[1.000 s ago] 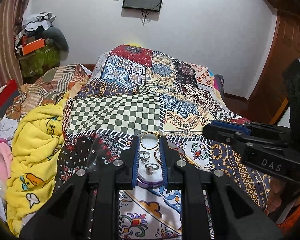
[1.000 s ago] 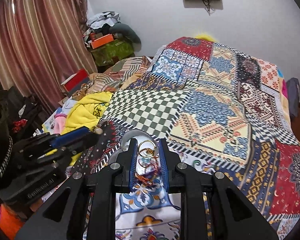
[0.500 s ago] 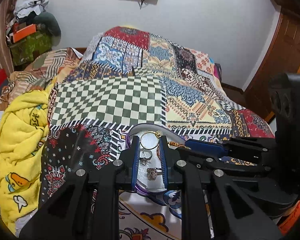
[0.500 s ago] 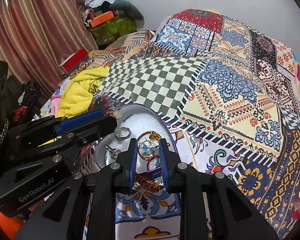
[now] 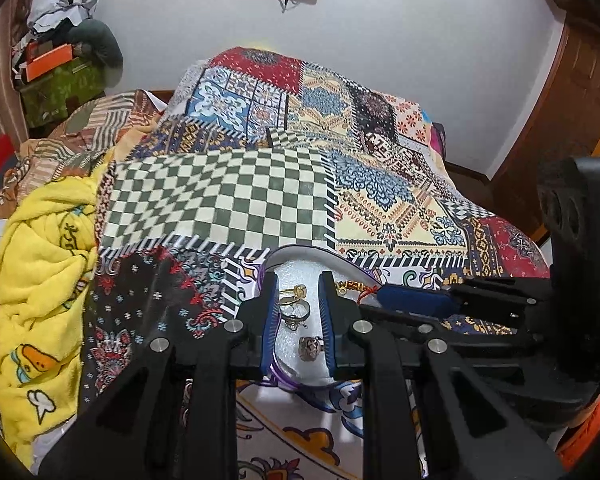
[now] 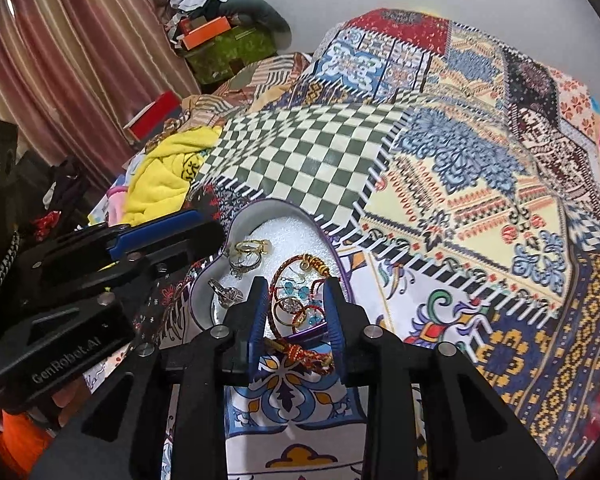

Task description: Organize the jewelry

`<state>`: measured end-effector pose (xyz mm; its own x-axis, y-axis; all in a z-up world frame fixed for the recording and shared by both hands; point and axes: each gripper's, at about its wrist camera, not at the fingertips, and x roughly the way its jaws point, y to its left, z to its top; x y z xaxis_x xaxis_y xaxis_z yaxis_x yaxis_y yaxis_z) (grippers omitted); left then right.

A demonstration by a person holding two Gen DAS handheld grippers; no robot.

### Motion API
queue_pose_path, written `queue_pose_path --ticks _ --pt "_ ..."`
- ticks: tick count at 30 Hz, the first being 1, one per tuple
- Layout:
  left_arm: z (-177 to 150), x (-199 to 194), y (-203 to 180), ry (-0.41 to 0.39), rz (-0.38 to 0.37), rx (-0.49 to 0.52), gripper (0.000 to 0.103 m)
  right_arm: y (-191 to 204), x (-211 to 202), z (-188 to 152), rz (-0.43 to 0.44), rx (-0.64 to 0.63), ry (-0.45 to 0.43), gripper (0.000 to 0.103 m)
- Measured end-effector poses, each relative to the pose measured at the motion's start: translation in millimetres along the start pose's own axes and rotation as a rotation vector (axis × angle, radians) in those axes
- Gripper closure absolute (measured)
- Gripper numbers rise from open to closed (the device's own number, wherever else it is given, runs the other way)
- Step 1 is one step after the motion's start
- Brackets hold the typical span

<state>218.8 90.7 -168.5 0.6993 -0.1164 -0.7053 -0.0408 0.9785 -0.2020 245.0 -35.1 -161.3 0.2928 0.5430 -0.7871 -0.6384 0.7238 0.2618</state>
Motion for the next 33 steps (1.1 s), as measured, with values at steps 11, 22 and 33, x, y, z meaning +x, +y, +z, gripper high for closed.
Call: queue_pose_path --ticks 11,22,33 --pt "11.9 -89.3 -5.6 -0.17 0.012 -0.023 0.085 19.0 -89.6 7.6 -0.028 -0.006 -0.196 0.077" --pt "-0.5 -225.8 -60.8 -0.47 0.04 0.092 0.083 84.5 -227.0 -25.0 -0.116 -0.065 -0.572 0.076" --pt "-45.0 -316.0 -99.9 -0.702 0.146 0.152 0.011 126.4 -286.1 -70.0 -0.268 -0.088 -0.8 0.013"
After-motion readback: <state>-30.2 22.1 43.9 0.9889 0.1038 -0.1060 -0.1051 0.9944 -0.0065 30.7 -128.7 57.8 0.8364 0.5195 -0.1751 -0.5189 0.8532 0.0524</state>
